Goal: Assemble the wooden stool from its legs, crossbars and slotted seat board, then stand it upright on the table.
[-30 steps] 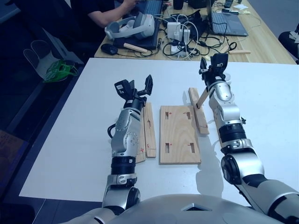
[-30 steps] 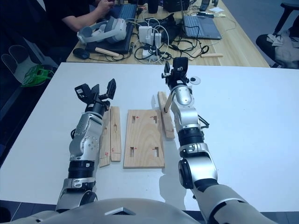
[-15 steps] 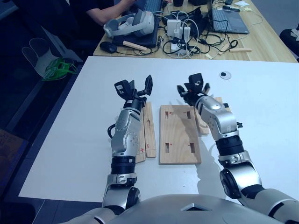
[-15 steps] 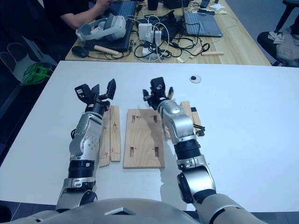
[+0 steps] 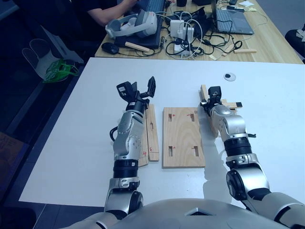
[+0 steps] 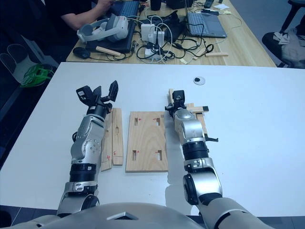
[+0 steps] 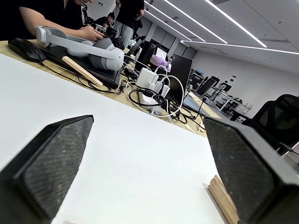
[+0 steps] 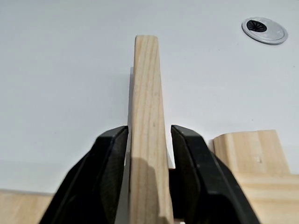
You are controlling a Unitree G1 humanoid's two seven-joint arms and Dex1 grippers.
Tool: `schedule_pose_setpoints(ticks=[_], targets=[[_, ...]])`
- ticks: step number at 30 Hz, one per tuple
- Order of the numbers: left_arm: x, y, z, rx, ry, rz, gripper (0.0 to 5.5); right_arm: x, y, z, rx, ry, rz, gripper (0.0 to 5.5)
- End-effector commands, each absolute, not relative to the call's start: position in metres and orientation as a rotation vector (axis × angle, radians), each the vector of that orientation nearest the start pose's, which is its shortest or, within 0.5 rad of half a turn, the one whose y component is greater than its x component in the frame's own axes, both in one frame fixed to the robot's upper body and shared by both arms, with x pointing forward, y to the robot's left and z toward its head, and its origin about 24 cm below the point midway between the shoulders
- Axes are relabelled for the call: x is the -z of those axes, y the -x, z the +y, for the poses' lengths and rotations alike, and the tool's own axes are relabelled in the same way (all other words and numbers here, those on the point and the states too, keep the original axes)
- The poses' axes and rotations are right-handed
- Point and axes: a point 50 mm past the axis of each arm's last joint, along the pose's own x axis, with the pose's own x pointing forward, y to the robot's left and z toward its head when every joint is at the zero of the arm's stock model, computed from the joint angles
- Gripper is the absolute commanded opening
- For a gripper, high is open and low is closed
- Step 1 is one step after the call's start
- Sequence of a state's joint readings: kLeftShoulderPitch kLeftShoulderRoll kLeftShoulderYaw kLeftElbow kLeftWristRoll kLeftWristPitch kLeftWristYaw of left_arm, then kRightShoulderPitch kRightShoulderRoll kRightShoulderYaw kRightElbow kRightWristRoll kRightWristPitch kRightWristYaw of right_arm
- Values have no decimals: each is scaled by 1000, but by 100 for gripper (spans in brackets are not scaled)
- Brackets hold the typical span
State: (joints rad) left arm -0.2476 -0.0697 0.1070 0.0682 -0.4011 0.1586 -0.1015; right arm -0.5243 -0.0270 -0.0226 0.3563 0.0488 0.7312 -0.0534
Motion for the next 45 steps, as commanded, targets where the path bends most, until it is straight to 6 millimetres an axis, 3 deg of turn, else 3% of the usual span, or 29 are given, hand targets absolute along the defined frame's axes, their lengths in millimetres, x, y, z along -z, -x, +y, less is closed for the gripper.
schedule_pose_setpoints(ticks=[1,9,14,18,23,27,33,40,45], targets=[[-79,-301,127,147,490,-40,434,-30,-328,-119,-87,26,678,103],[-78,-302,127,145,495,-39,434,-25,-323,-118,-118,45,729,98],[-80,-304,128,135,489,-32,434,-47,-334,-117,-147,168,550,98],[-95,-311,131,128,527,-48,434,-65,-334,-103,-246,318,393,98],[-131,-325,107,243,770,15,434,-90,-331,-89,-405,604,96,97],[-155,-323,83,411,892,102,434,-108,-328,-81,-517,803,-149,97],[-159,-319,66,427,915,192,434,-127,-324,-63,-527,900,-363,97],[-162,-327,74,284,1002,193,434,-127,-316,-52,-603,951,-440,97],[-171,-328,74,291,1071,182,351,-122,-315,-53,-618,964,-438,97]])
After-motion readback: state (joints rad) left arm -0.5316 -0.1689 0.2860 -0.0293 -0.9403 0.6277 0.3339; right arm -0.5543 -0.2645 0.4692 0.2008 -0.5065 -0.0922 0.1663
